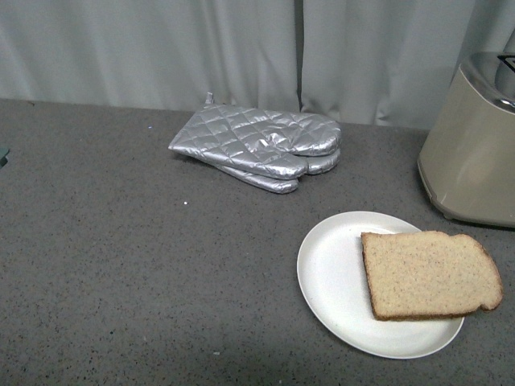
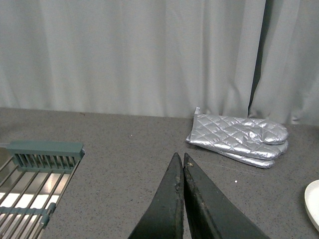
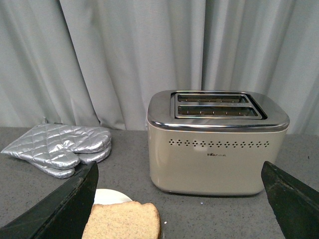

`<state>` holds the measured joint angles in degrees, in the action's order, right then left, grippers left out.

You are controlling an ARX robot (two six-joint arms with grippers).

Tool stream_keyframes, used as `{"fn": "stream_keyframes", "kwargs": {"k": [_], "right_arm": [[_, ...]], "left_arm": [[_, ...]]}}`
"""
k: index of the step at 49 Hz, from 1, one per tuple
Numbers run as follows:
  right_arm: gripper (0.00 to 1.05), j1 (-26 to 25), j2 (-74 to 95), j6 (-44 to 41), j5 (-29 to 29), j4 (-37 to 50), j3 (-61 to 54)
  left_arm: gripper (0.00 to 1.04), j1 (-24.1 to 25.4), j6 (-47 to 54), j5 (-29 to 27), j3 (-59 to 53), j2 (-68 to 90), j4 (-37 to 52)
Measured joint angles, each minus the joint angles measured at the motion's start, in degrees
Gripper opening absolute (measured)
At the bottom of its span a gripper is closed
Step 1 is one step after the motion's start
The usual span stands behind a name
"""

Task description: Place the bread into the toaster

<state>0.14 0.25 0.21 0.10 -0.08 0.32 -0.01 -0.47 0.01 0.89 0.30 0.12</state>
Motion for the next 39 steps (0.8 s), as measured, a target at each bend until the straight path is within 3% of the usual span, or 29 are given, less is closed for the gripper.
{"fn": "stream_keyframes", "kwargs": {"k": [11, 15, 18, 22, 26, 34, 39], "right_arm": [[0.95, 0.0, 0.0, 0.0, 0.0, 0.0, 0.0], [0.95, 0.0, 0.0, 0.0, 0.0, 0.0, 0.0], [0.95, 0.0, 0.0, 0.0, 0.0, 0.0, 0.0], [0.95, -1.4, 9.7, 6.8, -10.1, -8.5, 4.3], [0.95, -2.3, 24.3, 12.8, -9.0, -0.3, 4.6], [0.95, -5.3, 57.7, 26.5, 0.6, 20.6, 5.4], [0.95, -4.8, 70.7, 31.8, 3.4, 27.7, 4.1]], "left_arm": [[0.04, 0.0, 0.0, 0.0, 0.0, 0.0, 0.0], [0.15, 0.0, 0.0, 0.0, 0.0, 0.0, 0.0], [0.29, 0.0, 0.0, 0.0, 0.0, 0.0, 0.0], [0.47, 0.0, 0.0, 0.0, 0.0, 0.0, 0.0], [0.63, 0.0, 0.0, 0.0, 0.0, -0.1, 0.0], [0.99, 0.0, 0.0, 0.0, 0.0, -0.1, 0.0], [0.98, 0.0, 0.1, 0.0, 0.0, -0.1, 0.0]]}}
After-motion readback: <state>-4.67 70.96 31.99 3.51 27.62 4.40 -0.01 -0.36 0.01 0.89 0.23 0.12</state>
